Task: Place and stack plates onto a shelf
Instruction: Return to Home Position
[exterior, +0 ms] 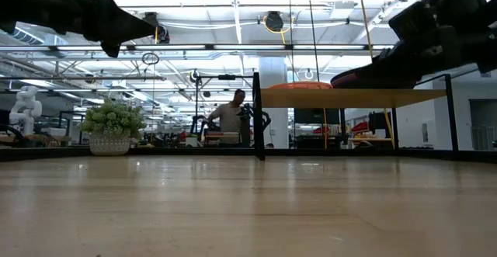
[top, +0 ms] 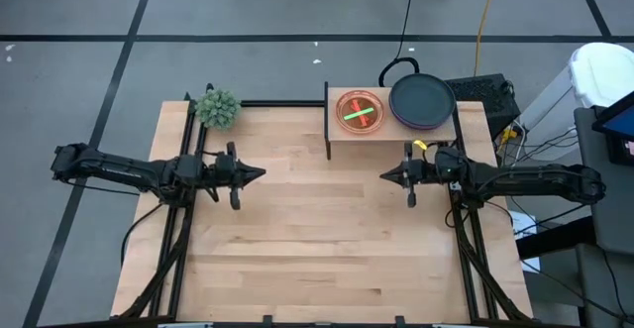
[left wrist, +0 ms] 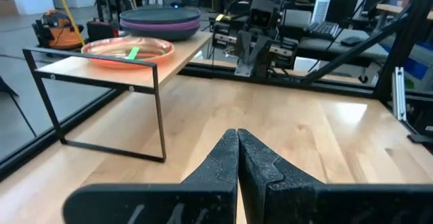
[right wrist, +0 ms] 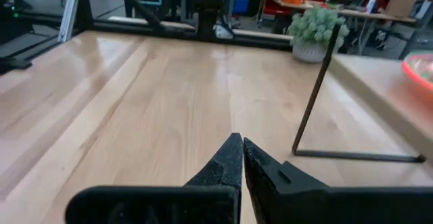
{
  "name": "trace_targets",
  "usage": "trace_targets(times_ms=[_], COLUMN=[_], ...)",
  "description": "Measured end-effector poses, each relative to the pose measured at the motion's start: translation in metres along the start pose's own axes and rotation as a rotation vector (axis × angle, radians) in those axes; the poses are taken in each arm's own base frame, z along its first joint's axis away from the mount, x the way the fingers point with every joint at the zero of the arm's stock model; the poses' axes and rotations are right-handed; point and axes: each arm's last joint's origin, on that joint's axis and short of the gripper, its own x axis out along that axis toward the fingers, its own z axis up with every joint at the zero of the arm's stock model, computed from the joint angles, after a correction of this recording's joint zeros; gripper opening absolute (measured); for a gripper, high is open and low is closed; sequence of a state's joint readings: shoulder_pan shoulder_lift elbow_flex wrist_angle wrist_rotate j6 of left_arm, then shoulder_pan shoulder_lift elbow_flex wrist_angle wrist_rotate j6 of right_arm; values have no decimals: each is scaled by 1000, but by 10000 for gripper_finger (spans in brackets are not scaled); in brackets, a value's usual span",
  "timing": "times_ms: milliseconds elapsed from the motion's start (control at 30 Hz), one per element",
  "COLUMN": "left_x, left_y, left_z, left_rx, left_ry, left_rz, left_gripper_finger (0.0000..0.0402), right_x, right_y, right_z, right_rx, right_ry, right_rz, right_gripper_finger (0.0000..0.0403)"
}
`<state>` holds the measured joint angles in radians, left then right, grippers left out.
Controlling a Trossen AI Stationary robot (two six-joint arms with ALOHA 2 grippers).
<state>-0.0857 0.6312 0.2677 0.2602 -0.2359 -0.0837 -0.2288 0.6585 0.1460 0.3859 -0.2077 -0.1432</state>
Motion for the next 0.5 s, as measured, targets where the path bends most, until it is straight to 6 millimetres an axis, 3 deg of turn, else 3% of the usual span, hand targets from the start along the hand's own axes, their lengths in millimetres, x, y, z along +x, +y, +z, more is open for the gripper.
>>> trace_targets(times_ms=[300,500], left_x=[-7,-16], left_y=[-3,-3], left_z=[-17,-33], left_rx=[-10,-28], left_ry=[-57,-103], left_rz=[-52,-84], left_gripper_finger=[0,0], right_x=[-7,-11], right_y=[4,7], right_z=[-12,-9], right_rx=[5,11], right_ry=[-16,-74], right_rz=[7,77], right_gripper_finger=[0,0])
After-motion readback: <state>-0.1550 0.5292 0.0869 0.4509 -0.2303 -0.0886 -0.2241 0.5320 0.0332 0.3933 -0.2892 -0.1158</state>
